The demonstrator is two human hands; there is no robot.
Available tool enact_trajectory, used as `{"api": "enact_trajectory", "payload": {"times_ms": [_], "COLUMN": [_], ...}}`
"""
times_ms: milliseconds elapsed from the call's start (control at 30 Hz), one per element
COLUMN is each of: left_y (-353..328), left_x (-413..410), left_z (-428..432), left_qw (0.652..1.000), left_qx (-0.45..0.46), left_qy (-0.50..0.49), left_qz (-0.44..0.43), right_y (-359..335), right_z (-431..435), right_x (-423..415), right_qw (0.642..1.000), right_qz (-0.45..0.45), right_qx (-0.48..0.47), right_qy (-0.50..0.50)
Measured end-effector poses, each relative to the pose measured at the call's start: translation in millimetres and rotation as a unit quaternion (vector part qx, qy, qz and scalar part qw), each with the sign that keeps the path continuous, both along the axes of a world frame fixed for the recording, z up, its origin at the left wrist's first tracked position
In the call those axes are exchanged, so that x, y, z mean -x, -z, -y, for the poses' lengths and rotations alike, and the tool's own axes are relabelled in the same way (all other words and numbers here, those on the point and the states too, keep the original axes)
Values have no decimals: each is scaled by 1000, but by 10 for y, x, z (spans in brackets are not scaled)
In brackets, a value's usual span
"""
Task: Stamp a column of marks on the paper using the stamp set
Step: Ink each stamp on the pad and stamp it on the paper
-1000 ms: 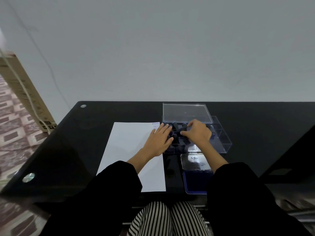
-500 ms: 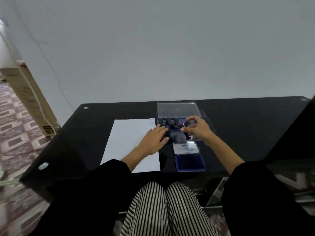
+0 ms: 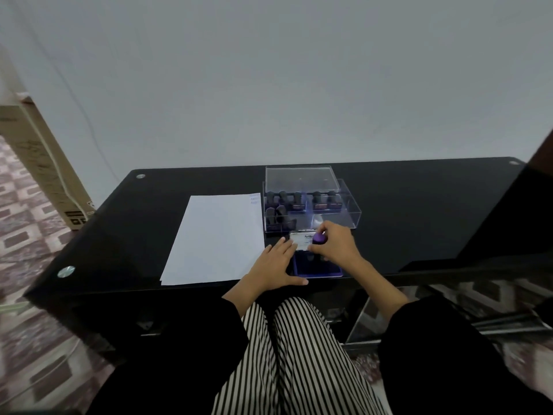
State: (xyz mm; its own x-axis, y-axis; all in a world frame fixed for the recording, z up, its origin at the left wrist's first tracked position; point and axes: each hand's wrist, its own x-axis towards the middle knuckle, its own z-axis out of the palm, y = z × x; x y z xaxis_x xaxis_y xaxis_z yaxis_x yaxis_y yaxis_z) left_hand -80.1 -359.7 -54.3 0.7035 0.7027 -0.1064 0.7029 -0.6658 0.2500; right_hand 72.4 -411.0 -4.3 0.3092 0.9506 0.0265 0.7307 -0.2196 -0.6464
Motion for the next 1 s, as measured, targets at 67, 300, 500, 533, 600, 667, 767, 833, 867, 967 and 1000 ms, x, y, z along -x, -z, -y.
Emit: {"api": "enact_trajectory", "payload": {"times_ms": [67,300,500,533,600,667,767,833,867,967,1000], "left_y": [15,110,145,152,159,156,145,136,132,130,130], "left_x": [-2,19,30,30,31,32,26,26,25,20,19], "left_z": [-19,-36,-36,-30,-18,-14,-10,-8,-9,-10,-10], "left_qw": [1000,999,999,999,999,999,999,1000,1000,1000,1000], "left_qx": [-4,10,12,18,24,26,26,25,25,25,25], "left_qy": [-6,-23,-19,-18,-16,-16,-12,-10,-10,-9,-10], "left_qz": [4,41,33,32,30,28,20,15,14,14,14], "right_y": [13,109,126,123,122,126,141,161,176,211,207], "right_z": [11,-17,-49,-48,-30,5,73,111,124,141,131], "right_x": [36,98,82,81,100,139,180,199,206,216,217], "right_qw": [999,996,993,993,992,990,989,988,987,985,986], "right_qz": [22,87,110,111,121,139,140,145,152,158,153], "right_qx": [-23,-30,-24,-21,-15,-15,-34,-40,-42,-51,-51], "right_qy": [-12,-5,-21,-25,-30,-33,-29,-32,-36,-37,-35]}}
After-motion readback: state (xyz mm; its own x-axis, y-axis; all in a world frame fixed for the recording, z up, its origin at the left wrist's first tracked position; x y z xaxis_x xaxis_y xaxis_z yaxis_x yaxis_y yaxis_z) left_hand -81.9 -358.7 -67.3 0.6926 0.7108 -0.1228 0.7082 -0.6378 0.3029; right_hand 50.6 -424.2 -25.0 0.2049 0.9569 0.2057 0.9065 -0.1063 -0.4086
